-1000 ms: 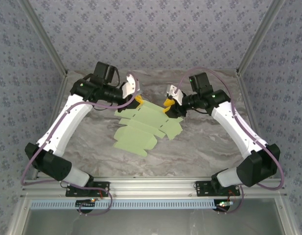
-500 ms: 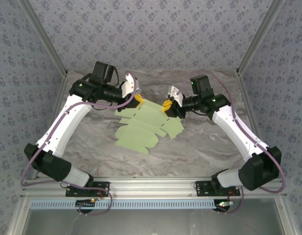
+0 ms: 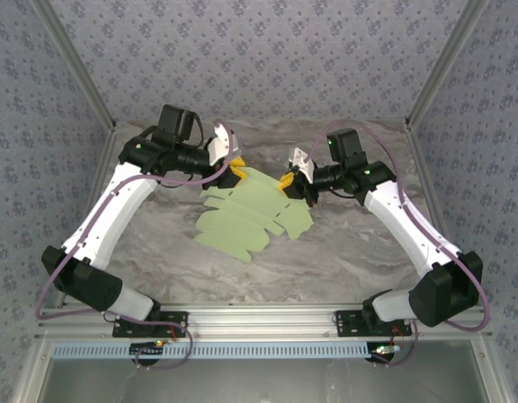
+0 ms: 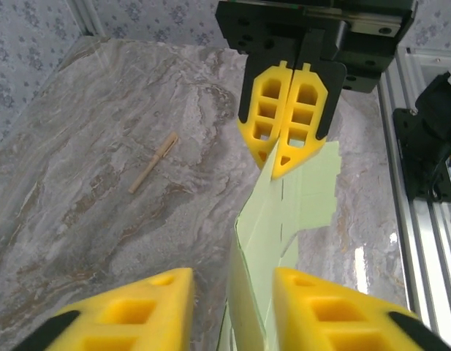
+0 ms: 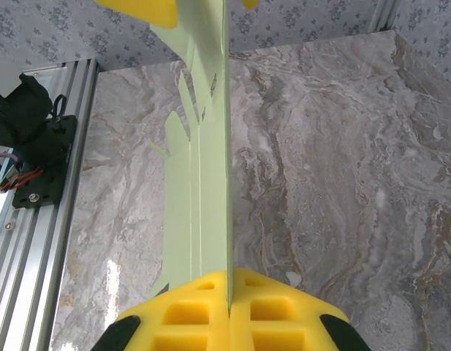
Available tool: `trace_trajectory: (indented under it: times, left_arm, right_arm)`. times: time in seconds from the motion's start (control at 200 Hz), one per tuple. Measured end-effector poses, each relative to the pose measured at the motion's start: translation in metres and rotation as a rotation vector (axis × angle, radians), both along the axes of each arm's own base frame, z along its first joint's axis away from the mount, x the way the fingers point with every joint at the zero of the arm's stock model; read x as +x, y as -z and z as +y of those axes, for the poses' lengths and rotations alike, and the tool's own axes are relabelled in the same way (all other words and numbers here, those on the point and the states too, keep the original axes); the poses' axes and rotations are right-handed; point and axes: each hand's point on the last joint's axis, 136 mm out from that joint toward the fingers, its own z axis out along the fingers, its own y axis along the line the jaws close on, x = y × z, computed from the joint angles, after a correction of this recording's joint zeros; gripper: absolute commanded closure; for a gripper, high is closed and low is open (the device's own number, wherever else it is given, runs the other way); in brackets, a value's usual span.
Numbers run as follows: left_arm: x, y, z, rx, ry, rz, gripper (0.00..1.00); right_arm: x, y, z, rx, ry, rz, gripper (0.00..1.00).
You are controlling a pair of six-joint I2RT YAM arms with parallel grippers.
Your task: Fold the paper box
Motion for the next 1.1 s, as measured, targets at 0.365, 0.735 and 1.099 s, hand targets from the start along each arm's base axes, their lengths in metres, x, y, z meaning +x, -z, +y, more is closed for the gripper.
trace_trajectory:
  times: [0.365, 0.735, 1.099]
  left_arm:
    - [0.009, -0.007, 0.06, -0.182, -0.285, -0.09, 0.19]
    - [0.009, 0.052, 0.057, -0.275, -0.263, -0.004, 0.16]
    - [-0.007, 0.068, 0.035, -0.305, -0.067, 0.12, 0.61]
  right_arm:
    - [0.005, -0.014, -0.029, 0.056, 0.082, 0.029, 1.0]
    - [0.005, -0.025, -0.041, 0.137, 0.085, 0.102, 1.0]
    - [0.002, -0.036, -0.039, 0.175, 0.074, 0.1, 1.0]
